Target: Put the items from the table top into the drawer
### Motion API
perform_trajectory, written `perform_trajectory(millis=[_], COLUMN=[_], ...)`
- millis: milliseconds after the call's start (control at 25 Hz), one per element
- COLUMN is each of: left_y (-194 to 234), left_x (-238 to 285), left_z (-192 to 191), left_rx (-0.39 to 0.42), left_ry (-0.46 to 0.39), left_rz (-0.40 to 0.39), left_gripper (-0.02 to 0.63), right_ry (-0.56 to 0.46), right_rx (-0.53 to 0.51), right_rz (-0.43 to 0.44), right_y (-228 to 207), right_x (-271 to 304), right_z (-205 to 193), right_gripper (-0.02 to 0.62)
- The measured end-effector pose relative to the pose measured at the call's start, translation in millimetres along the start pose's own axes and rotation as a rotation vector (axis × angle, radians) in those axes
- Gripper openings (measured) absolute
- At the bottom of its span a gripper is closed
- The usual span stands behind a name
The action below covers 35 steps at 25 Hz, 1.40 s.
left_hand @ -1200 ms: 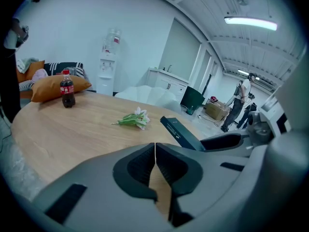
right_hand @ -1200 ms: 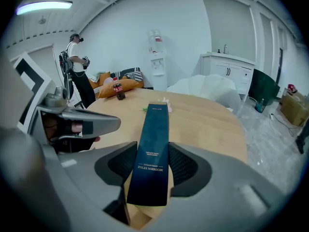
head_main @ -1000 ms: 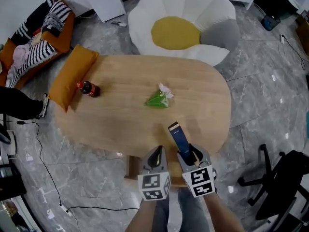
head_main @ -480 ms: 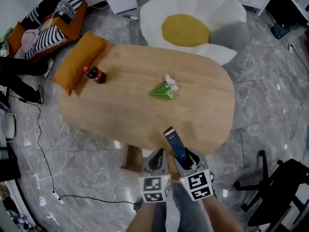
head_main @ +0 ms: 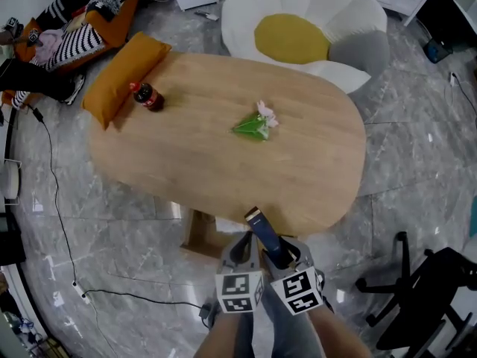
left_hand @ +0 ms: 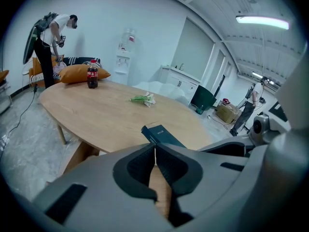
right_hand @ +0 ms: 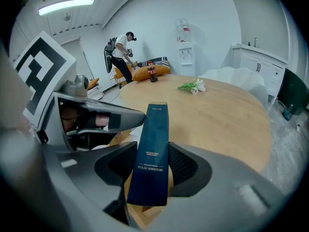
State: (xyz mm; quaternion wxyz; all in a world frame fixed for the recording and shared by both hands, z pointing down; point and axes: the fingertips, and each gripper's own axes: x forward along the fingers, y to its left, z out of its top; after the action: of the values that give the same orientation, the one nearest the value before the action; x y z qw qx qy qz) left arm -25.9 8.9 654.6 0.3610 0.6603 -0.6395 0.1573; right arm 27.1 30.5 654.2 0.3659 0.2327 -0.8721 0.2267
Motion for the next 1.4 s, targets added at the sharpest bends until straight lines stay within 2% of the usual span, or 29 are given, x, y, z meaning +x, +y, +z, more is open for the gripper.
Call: perform_trajectory(millis=[360,520,960,1160,1400], left_y=[11,18,19,18,19], left_x=[-10,-14,-11,-8,-1], left_z=[-20,-32,-48,-49,-49], left_rx=[0.002,-0.003,-0.016,-0.023,-0.028], left_ry=[0.023,0.042,0.065,0.063,0.073], left_rz=[0.020,0.044,0.047,0.046,0.045], left_gripper=[0.012,0.012,0.012,0.012,0.012], right_ry=[0.030,0.070,0.156,0.173,0.195], right_rx=[-0.014,-0.022,-0.062,-0.010,-0.012], right_rz=[0.042,0.061,0.102,0.086,0.094], right_y=[14,23,35,28,29], right_x=[4,6,23,28,40], right_z=[-26,-43,-71,-76,-79], right_gripper=[0.196,0.196,0.196,0.196,0.196])
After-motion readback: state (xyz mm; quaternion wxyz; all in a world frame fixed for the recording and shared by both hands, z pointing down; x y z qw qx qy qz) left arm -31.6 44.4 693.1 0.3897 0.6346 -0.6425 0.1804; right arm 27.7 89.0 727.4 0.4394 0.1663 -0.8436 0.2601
